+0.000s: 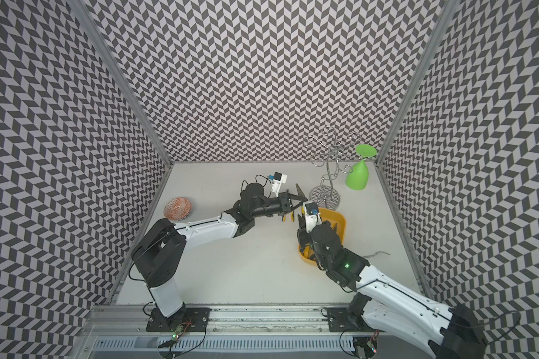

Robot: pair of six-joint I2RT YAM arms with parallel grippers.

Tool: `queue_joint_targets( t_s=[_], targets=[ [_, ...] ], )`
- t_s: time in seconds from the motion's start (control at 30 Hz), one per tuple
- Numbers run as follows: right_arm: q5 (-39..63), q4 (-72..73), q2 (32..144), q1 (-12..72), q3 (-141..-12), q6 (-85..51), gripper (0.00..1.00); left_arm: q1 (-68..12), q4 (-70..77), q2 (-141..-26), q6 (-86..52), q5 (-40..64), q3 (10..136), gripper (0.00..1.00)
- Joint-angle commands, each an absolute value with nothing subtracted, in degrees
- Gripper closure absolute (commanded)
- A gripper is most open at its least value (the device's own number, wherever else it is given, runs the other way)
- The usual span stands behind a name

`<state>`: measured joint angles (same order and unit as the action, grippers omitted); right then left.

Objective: Take the pliers out of the storage box
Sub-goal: Pick up the pliers from the storage box, then place the pliers at the center of the board.

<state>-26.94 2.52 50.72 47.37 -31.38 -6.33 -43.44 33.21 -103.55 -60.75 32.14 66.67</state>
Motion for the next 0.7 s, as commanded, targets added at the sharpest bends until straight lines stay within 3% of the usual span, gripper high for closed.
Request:
queue_joint_targets(
  t_s=[0.0,0.33,0.5,0.67],
  targets=[
    [-25.1,4.1,49.1,47.7,-30.9,-6.4,0.38,-41.3,35.4,-103.1,-58.3,35.9,68.8,1.0],
    [-13.4,-0.9,42.5,47.7,-30.2,-5.6,0.02,-35.1,20.1,-104.1,-41.1,47.3,73.5,1.0],
    [-10.5,-1.5,43.6,47.8,-31.7,-5.1,0.01,-32.3,5.8,-107.4,-25.1,53.6,79.3,1.0],
    [-12.4,-0.7,45.8,47.7,-32.9,-5.1,0.01,-27.4,-3.3,-111.6,-18.5,57.5,84.6,1.0]
  ],
)
